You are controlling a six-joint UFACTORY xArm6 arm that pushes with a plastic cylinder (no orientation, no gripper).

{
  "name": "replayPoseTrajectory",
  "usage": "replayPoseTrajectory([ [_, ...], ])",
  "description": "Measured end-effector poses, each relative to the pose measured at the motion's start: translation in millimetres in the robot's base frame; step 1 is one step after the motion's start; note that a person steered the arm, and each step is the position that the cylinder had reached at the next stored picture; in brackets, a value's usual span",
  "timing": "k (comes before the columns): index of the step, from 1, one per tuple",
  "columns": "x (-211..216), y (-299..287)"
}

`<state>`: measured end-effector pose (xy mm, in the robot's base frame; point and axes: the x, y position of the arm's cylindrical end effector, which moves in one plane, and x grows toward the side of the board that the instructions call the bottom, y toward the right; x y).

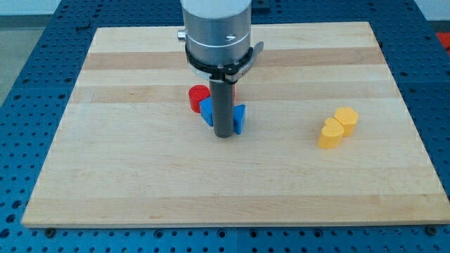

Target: Slide the blue triangle closer to the red star

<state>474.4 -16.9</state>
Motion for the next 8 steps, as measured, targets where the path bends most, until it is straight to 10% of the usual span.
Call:
replayPoseTrajectory([
  [8,-16,40],
])
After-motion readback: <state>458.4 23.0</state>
